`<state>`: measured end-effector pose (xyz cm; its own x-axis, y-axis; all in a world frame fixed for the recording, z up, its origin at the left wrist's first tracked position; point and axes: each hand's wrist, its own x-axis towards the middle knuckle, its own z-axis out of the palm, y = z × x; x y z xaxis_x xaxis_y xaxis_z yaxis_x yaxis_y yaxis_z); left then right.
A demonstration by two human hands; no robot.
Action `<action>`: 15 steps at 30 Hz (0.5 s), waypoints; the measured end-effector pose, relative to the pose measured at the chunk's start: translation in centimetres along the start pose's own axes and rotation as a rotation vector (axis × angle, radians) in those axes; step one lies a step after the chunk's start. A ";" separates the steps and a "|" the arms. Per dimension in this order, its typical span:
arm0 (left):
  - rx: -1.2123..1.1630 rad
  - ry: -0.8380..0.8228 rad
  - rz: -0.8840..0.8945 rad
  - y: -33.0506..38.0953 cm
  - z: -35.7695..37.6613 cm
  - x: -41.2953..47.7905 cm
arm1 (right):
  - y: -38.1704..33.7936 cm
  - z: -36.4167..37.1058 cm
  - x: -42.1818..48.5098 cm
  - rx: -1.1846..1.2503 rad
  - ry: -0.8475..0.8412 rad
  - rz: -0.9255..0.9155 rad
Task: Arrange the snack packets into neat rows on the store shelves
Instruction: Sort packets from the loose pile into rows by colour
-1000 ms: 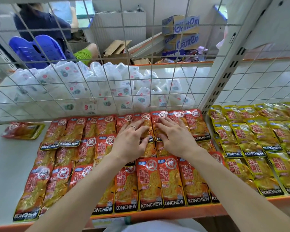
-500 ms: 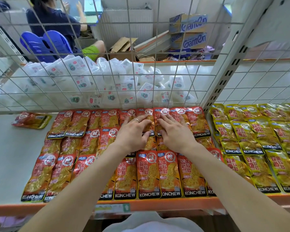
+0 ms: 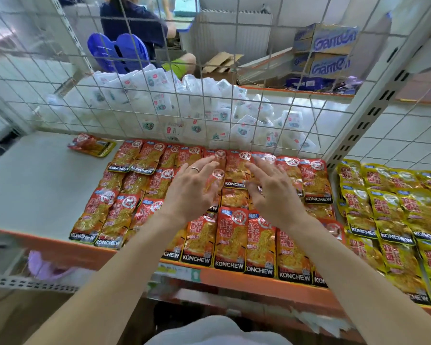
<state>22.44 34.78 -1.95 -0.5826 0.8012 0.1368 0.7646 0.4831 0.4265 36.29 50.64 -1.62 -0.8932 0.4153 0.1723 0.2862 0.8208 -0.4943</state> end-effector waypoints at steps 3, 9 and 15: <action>0.046 0.043 -0.043 -1.3 -1.2 -2.7 | -2.8 1.0 0.3 0.046 -0.017 -0.096; 0.021 0.152 -0.151 -5.2 -3.0 -7.6 | -7.6 3.7 0.8 0.063 -0.055 -0.188; 0.024 0.201 -0.166 -9.9 -5.4 -9.4 | -11.8 6.1 2.5 0.046 -0.050 -0.196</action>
<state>18.88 20.58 -2.62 -0.7420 0.6249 0.2428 0.6588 0.6125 0.4369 28.56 39.58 -0.55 -0.9467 0.2288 0.2268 0.0904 0.8645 -0.4945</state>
